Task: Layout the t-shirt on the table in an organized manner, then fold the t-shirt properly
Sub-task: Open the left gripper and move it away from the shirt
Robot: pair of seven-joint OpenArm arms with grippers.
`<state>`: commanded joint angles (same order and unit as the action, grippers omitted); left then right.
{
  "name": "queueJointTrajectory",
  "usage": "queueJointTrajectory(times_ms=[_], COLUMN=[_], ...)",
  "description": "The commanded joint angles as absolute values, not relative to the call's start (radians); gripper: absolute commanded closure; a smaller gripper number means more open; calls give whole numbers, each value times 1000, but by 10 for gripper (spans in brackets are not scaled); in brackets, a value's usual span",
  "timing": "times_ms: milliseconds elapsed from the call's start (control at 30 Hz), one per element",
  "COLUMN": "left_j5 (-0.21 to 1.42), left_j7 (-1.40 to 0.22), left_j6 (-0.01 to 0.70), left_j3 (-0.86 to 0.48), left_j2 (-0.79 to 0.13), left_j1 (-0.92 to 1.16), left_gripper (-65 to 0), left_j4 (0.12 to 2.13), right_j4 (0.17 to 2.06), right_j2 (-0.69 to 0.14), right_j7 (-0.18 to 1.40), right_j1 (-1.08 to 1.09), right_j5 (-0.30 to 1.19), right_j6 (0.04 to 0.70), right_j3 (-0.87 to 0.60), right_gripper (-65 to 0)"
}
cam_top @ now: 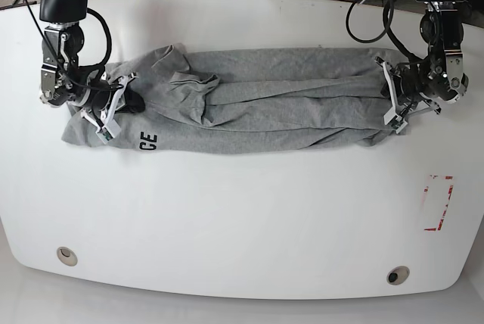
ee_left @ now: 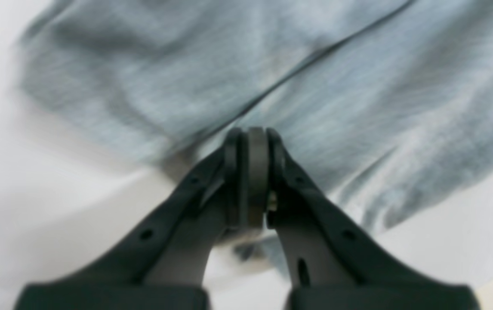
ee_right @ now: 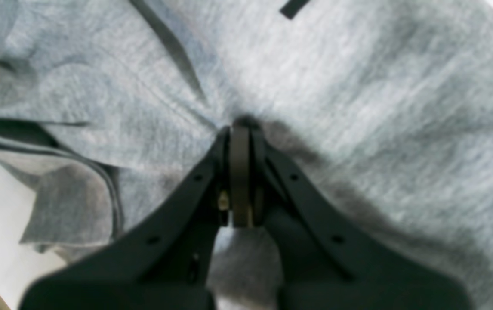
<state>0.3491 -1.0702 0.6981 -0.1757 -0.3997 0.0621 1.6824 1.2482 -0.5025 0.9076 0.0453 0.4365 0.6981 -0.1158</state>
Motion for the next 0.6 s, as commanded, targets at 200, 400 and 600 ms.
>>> queueJointTrajectory(times_ms=[200, 400, 600], left_j5=[352, 349, 346], left_j7=[-1168, -1165, -1164], left_j6=[698, 698, 698], left_j3=[-300, -383, -397], left_j2=[-397, -397, -397], left_j1=[24, -10, -107], left_gripper=[-165, -406, -403], left_j4=[1748, 1710, 1586], right_j4=[1248, 1248, 1248], right_j2=[-501, -501, -501], right_j7=[908, 908, 908], right_j1=[42, 39, 38], right_j5=[437, 437, 437], right_j6=[698, 698, 698], right_j3=[-116, -116, -116], right_gripper=[-8, -8, -8])
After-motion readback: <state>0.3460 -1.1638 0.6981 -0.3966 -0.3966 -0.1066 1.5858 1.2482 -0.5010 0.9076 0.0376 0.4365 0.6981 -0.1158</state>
